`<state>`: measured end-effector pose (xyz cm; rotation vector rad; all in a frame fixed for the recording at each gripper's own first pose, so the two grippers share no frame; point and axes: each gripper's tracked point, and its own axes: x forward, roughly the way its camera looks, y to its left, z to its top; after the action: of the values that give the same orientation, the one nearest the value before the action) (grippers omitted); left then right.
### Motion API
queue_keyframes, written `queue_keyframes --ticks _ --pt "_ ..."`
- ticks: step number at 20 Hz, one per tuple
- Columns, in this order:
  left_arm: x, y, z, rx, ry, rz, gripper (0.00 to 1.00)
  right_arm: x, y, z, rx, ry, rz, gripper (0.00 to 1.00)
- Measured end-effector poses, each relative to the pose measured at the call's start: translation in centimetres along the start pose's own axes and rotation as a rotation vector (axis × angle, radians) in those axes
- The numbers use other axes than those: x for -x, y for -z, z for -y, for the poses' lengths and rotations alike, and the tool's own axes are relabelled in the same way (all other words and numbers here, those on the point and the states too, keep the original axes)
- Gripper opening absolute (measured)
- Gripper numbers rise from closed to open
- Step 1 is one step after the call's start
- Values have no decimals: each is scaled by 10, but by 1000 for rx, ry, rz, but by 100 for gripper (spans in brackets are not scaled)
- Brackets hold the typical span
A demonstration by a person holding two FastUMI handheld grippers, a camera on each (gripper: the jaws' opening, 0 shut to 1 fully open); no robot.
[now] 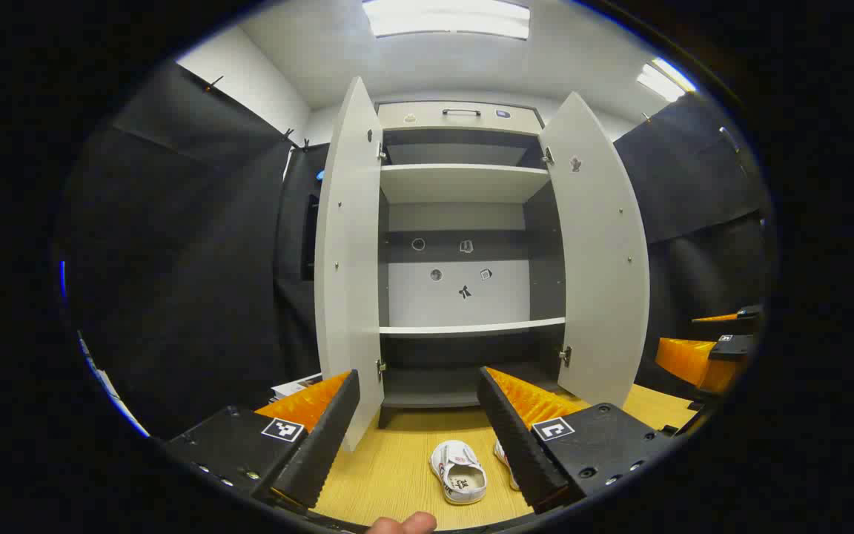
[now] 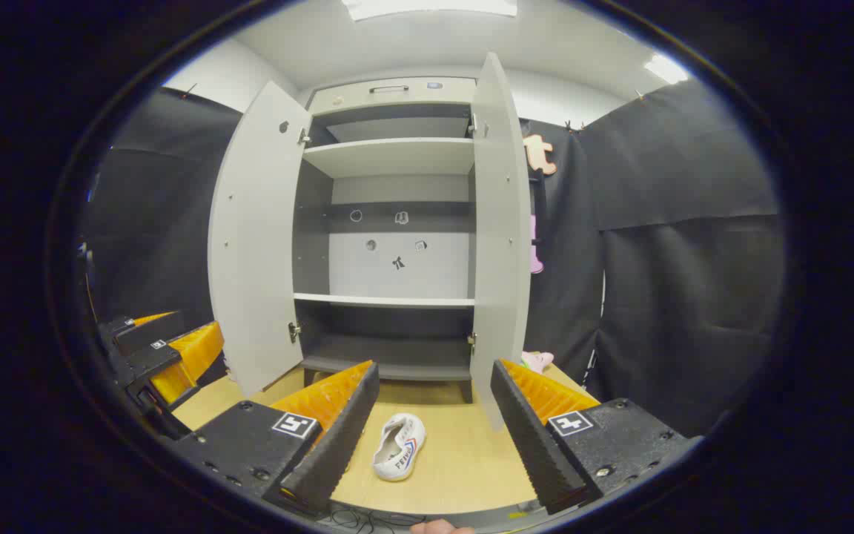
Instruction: Grab one shoe with the right hand and put it into the shoe cabinet, grab the other shoe with the left hand and put it into the shoe cabinet; then close the right door with the right hand and the left door with the left hand.
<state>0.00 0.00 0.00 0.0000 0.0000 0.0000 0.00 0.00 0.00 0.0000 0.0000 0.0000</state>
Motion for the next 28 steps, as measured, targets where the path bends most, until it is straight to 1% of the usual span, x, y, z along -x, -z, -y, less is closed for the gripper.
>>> queue_keyframes --ticks 4,5,11,13,14,15,16,20,21,22,23,24,27,28 --pt "-5 2 3 25 13 -2 96 -3 -1 1 4 12 -4 94" --pt "-6 2 3 26 12 -2 96 -4 -1 1 1 12 -6 99" --pt "-14 4 -3 11 -2 -2 96 -10 -3 2 1 15 -8 99" --pt "-16 2 -1 13 3 0 96 -10 -3 1 1 13 -16 94" --pt "-17 2 0 15 5 1 96 -12 -3 1 -3 12 -17 99" --pt "-17 0 -1 17 7 4 96 -12 -3 1 -7 11 -16 99" --pt "-18 0 -1 18 6 4 96 -11 -3 1 -10 10 -15 94" --pt "-20 0 -2 17 4 4 95 -14 -2 3 -4 13 -19 94" --pt "-19 0 -1 15 5 4 95 -13 -2 3 -7 13 -21 94" --pt "-20 0 -2 12 4 2 96 -14 -1 3 -10 13 -25 98" --pt "-20 0 -2 9 4 2 95 -14 -1 3 -13 13 -25 98" --pt "-21 0 -2 7 6 4 96 -14 0 3 -14 14 -26 94" --pt "-22 -1 0 7 9 8 96 -14 1 4 -14 17 -29 94" --pt "-22 0 0 10 10 7 96 -15 2 4 -12 17 -32 98"
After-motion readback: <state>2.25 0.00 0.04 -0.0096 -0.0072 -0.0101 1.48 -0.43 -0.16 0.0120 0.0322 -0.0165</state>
